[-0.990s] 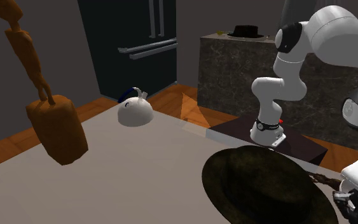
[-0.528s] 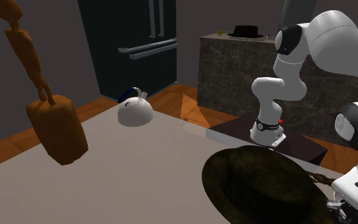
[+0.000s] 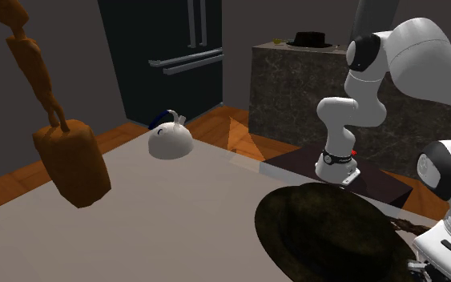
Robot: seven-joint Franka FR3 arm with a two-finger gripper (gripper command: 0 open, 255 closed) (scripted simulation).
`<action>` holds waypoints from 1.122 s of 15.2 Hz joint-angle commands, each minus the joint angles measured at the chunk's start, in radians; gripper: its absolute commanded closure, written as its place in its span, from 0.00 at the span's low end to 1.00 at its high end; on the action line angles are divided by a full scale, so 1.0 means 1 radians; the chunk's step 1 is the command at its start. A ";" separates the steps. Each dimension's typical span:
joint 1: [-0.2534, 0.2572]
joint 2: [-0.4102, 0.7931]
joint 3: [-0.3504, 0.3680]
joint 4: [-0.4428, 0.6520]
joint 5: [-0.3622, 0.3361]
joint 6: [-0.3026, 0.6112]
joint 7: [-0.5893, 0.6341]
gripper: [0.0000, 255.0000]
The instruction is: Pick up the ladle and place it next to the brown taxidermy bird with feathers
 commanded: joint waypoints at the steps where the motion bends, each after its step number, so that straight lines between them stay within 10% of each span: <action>1: 0.000 0.004 -0.001 -0.003 -0.001 0.002 0.000 1.00; 3: 0.000 0.004 -0.001 -0.003 -0.001 0.002 0.000 1.00; 4: -0.001 0.005 -0.001 -0.003 -0.001 0.002 0.000 0.00; 17: -0.010 -0.048 -0.001 0.052 0.005 -0.106 -0.003 0.00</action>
